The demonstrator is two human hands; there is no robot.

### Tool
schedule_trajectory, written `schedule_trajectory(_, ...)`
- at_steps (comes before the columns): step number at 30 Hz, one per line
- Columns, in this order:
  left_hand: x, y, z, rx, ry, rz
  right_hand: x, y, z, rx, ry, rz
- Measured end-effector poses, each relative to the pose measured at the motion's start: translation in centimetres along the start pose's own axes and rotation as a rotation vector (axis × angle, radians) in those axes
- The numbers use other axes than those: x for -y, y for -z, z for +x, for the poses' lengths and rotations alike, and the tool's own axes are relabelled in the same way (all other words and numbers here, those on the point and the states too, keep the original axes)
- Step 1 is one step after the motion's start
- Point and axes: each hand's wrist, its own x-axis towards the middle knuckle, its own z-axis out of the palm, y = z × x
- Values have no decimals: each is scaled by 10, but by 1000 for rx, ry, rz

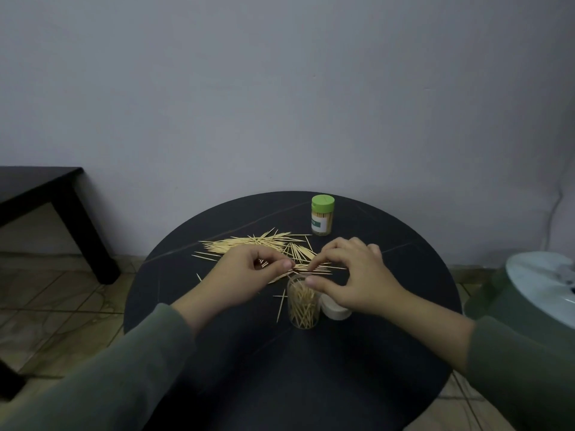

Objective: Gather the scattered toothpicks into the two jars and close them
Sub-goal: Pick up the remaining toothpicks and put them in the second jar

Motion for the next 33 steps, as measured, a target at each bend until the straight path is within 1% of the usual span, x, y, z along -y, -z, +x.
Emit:
schedule_trajectory(2,0,6,0,55,-17,48,0,5,0,133,-1,-43)
schedule_trajectory(4,4,9,0,154,-14,155,0,7,-1,249,-1,-91)
schedule_trajectory(6,11,6,2,212,12,264,1,5,-2,279,16,-130)
schedule_trajectory(9,21,-3,6,229,50,326,2,1,-2,274,59,-142)
schedule_trajectory(11,23,-11,9,235,46,383,-1,3,1,331,79,-174)
schedule_trajectory(14,21,-18,10,228,62,527,-10,7,6,406,86,-233)
schedule_trajectory(17,22,-23,12,181,111,628,-17,4,11,327,16,-250)
schedule_trajectory(19,22,-24,12,126,159,657,-18,-1,16,247,-26,-283)
schedule_trajectory(21,23,-23,13,88,197,680,-18,-6,22,208,-70,-299)
schedule_trajectory(24,23,-24,13,103,216,672,-16,-14,30,199,-122,-294)
schedule_trajectory(27,24,-26,13,108,204,660,-13,-22,39,208,-128,-327)
schedule_trajectory(33,28,-30,15,15,136,719,-15,-34,57,230,-149,-428)
